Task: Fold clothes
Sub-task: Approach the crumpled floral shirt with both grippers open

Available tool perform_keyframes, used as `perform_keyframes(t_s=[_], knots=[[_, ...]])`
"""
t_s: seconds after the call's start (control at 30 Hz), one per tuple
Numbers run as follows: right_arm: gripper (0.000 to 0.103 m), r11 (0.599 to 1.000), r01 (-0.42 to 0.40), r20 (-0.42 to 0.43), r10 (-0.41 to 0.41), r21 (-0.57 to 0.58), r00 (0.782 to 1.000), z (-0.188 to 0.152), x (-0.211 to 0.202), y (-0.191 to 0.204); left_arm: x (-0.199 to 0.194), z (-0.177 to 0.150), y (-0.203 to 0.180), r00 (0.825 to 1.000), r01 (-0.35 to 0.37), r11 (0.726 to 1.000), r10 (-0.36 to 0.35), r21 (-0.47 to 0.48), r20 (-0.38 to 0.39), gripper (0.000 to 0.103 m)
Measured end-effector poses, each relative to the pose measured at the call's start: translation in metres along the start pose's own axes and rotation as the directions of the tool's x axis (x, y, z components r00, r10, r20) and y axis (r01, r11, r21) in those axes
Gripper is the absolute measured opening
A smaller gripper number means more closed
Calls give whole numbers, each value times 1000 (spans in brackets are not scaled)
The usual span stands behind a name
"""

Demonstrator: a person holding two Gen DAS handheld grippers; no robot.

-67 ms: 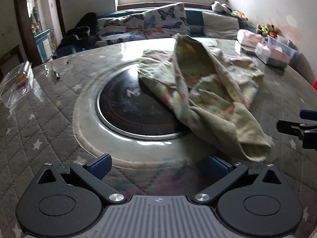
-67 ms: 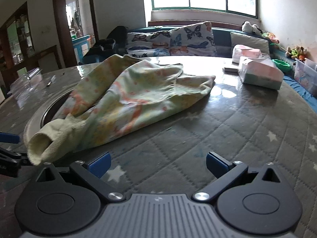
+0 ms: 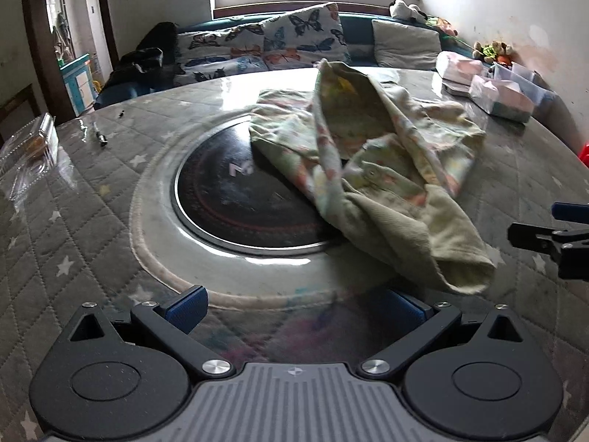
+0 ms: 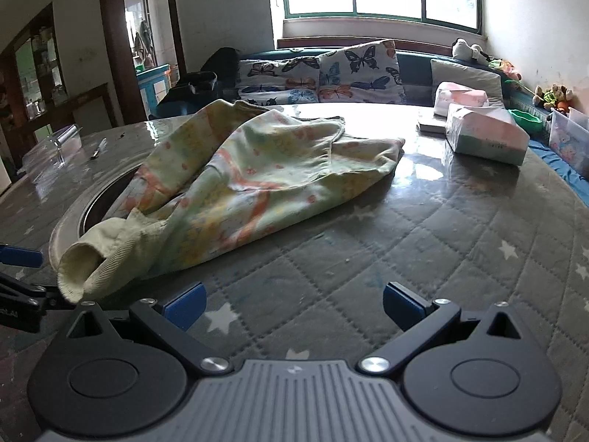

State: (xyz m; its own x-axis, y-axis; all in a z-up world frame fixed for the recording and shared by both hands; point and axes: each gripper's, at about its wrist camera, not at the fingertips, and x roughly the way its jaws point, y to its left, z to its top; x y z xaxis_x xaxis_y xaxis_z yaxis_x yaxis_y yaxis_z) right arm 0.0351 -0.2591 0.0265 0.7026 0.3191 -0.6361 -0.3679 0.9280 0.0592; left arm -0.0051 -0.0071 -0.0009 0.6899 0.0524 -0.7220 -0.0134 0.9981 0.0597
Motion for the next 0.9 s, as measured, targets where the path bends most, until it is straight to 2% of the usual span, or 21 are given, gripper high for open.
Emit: perform_keyframes(t_s=[0.13,0.2,0.27,0.5,0.9], knots=[[103,1000,0,0,0,4,1000,-3,0,4,-5,-6,-10,1000,-20,1000,20,8,15,103],[103,1000,0,0,0,5,1000,-4,-1,6,-3,-8,-16,1000,-4,1000,5,25,-13,103],[103,1000,0,0,0,7,1000,-6,-1,9,0,-1,-11,997,42,999,-40,31,-65,103],[103,1000,-3,-4,3,10,1000,-7,-4,22,-2,-2,-16,995,74,996,-71,40,-77,103],[103,1000,4,-24,-4,8,1000,-10,-9,41,-3,-4,-19,993,77,996,-73,48,-89,103]])
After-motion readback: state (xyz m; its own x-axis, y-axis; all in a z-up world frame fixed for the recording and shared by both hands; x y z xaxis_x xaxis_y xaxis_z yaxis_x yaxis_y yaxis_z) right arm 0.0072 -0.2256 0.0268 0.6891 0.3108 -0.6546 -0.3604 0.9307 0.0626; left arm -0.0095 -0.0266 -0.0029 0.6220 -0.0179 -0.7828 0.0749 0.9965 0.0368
